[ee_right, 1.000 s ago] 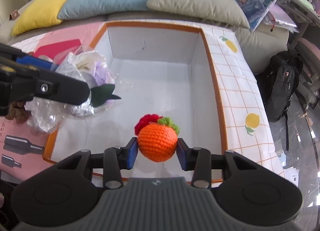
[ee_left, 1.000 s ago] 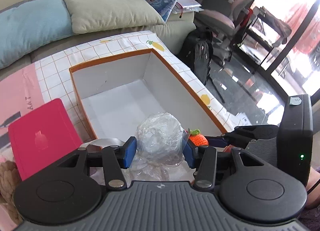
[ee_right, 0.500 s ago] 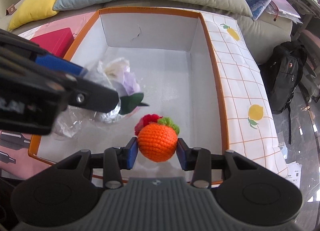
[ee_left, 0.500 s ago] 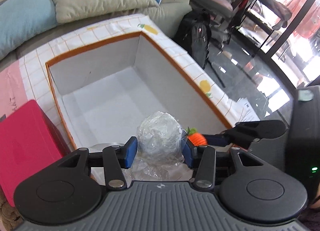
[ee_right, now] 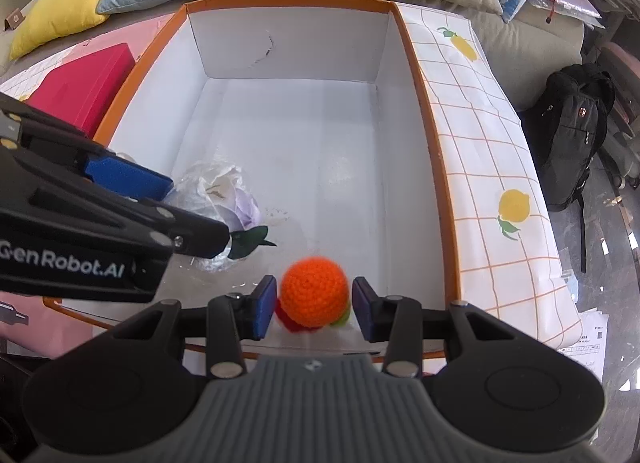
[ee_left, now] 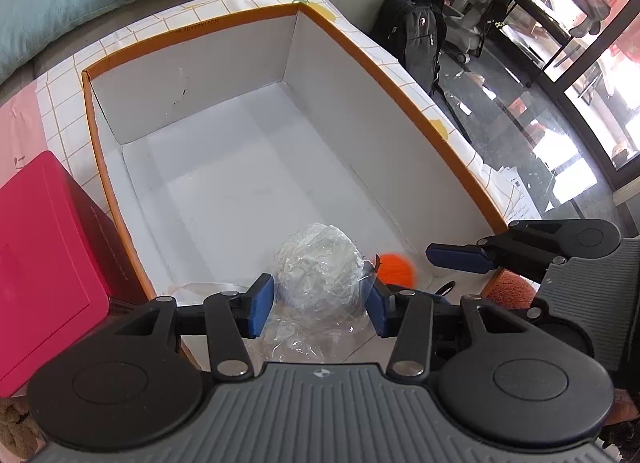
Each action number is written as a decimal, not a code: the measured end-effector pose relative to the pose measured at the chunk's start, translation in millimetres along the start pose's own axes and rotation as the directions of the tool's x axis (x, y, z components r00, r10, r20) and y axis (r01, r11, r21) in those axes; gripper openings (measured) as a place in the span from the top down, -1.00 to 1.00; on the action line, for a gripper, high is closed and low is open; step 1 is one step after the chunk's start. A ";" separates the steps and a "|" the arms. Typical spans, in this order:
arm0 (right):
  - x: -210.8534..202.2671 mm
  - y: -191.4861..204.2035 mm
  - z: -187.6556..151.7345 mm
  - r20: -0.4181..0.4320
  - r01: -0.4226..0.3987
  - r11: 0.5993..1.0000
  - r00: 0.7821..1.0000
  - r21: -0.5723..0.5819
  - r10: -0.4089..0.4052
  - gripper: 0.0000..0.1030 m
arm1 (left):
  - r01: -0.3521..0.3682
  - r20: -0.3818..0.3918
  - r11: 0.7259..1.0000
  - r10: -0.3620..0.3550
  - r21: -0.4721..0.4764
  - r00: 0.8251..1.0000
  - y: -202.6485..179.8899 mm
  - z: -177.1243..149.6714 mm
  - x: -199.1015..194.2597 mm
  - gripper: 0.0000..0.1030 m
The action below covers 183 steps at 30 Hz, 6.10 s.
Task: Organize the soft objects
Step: 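Carry both items into the white box and open both tools, then withdraw both tools from the box back toward the plush dog, then grasp the brown plush dog with the right tool while the left tool grasps the knitted hat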
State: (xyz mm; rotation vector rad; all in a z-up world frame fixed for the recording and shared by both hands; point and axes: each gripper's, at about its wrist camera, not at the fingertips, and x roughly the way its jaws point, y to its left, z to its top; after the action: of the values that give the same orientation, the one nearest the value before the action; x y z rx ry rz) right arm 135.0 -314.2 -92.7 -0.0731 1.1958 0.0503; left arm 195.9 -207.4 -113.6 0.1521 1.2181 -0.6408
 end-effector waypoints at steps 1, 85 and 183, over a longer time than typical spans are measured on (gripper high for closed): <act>0.1 -0.1 -0.1 -0.003 0.000 1.000 1.000 0.004 0.000 0.20 | -0.007 -0.002 1.000 0.007 -0.002 1.000 -0.4 0.3 0.2 -0.10; -21.2 292.0 -1.4 0.253 -0.209 0.938 0.926 -0.277 0.281 -0.01 | -0.166 0.309 0.845 0.359 -0.509 0.881 207.4 -226.7 -165.2 -0.39; 61.2 232.4 -11.0 -0.155 -0.160 0.980 0.978 -0.121 0.141 0.09 | -0.566 0.210 0.822 0.543 0.061 0.813 198.3 -127.4 -32.5 0.44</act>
State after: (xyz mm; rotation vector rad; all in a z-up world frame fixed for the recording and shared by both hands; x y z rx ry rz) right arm 129.1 -83.5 -160.7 -0.1044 1.3423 0.2624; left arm 190.4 22.7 -174.3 0.5238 0.8898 -0.2021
